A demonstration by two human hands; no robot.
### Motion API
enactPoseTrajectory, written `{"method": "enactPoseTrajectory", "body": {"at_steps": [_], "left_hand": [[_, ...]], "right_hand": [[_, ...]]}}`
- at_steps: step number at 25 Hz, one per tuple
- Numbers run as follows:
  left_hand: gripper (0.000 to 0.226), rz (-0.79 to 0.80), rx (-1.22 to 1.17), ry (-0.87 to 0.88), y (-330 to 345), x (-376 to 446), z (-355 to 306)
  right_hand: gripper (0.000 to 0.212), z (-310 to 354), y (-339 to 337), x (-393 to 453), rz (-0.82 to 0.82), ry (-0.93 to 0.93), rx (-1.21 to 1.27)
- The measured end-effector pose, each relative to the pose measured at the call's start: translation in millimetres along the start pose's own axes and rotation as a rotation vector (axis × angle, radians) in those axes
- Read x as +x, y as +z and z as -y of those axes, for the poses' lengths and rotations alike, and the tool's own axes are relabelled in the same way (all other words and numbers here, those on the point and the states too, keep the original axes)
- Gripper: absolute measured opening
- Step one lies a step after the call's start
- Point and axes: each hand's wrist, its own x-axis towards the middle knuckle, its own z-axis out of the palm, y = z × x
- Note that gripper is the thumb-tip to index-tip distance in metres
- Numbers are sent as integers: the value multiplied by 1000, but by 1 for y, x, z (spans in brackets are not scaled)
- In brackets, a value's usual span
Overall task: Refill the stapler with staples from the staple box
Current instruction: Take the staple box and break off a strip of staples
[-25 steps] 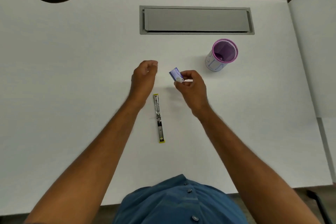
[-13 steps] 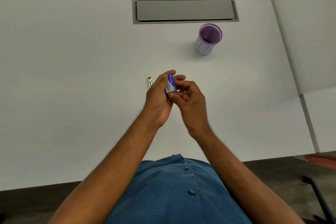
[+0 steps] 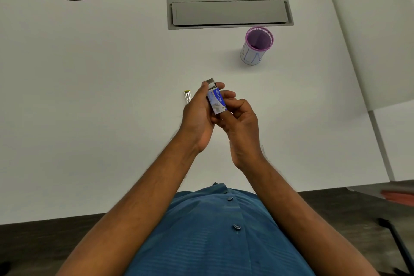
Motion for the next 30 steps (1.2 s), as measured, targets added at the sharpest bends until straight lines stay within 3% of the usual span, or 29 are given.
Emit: {"method": "enactPoseTrajectory", "body": {"at_steps": [5, 11, 14, 19, 30], "left_hand": [[39, -76, -54, -50, -8, 1, -6], [35, -107, 10, -126, -9, -7, -15], [32, -115, 74, -146, -3, -16, -9], [38, -124, 112, -179, 0, -22, -4], [44, -145, 135, -205, 2, -22, -2]], "right_hand": [[24, 1, -3, -11, 63, -20, -172], [13, 12, -1, -16, -15, -472, -709], [14, 28, 2, -8, 7, -566, -863], [26, 31, -3, 1, 80, -536, -1102], [18, 30, -7, 7, 98, -484, -1170]]}}
